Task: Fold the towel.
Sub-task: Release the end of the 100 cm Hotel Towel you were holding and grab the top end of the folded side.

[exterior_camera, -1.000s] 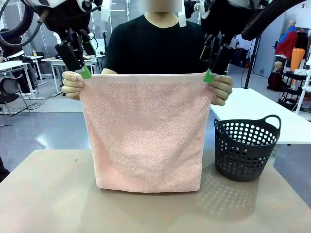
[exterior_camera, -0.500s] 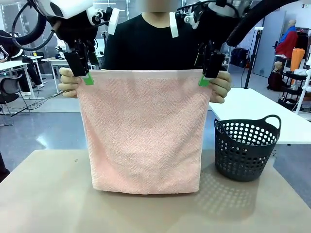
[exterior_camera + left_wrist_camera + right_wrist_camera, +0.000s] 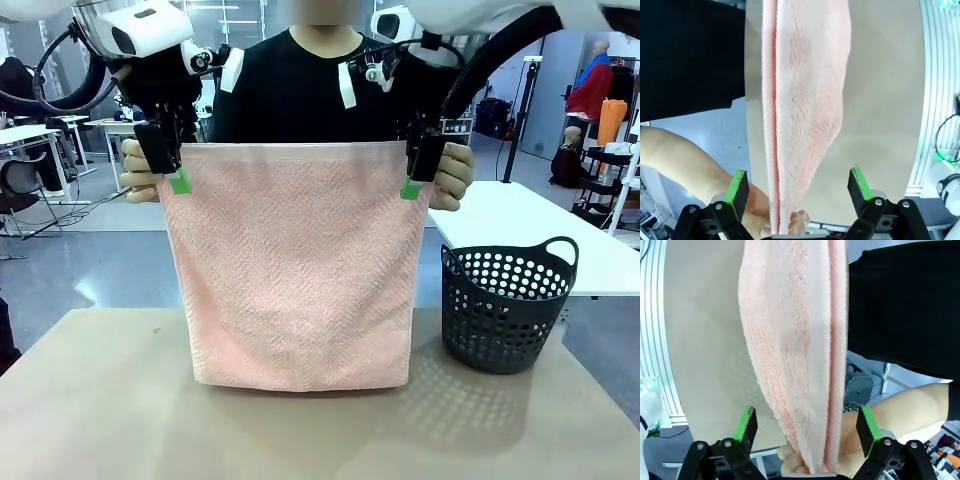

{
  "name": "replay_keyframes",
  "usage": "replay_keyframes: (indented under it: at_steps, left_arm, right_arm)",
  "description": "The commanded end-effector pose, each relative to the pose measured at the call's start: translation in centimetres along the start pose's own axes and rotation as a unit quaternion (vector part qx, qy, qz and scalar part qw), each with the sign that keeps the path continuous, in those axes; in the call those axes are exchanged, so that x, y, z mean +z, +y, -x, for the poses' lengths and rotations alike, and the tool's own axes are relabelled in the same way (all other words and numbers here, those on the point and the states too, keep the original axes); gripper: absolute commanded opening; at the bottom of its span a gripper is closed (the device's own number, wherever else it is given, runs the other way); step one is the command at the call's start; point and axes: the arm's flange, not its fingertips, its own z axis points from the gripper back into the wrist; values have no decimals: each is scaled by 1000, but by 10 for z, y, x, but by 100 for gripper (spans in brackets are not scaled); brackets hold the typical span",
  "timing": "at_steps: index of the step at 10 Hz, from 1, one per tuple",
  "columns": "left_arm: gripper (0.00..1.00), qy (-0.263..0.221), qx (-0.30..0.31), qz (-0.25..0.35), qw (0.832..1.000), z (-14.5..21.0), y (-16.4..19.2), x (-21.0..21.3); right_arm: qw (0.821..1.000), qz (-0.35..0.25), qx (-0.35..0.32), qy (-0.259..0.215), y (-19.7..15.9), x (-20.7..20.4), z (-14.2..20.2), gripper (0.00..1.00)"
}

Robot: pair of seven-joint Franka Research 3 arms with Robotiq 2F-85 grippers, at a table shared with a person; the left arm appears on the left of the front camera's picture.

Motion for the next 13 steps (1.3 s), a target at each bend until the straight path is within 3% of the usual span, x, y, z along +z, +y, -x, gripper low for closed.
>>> replay_keyframes:
  at_steps: [1,2,3,4,5,6,7,8,13]
  left_arm:
    - [77,-9,-4,18,1000,6,-1,1]
    - [40,-9,-6,18,1000,7,-2,1]
    - [17,-7,-5,19,1000,7,-2,1]
    - [0,0,2,22,1000,7,-2,0]
    - [0,2,4,25,1000,8,-2,-2]
    - [0,2,3,25,1000,7,-2,-2]
    - [3,5,9,23,1000,8,-1,-2]
    - [0,6,14,24,1000,8,-1,-2]
    - [0,-5,23,23,999,14,-2,-3]
  right_arm:
    - [1000,-2,11,15,-2,1,-1,60]
    - [1000,-2,11,12,-3,1,-1,40]
    - [1000,-1,11,13,-3,1,-2,0]
    - [1000,-2,9,13,-3,1,-2,0]
    - [1000,-3,8,12,-3,1,-1,0]
    - [1000,-3,7,12,-3,2,0,14]
    - [1000,-3,5,13,-4,2,0,4]
    - [1000,-5,2,13,-4,2,0,0]
    - [1000,-20,14,6,-6,1,1,0]
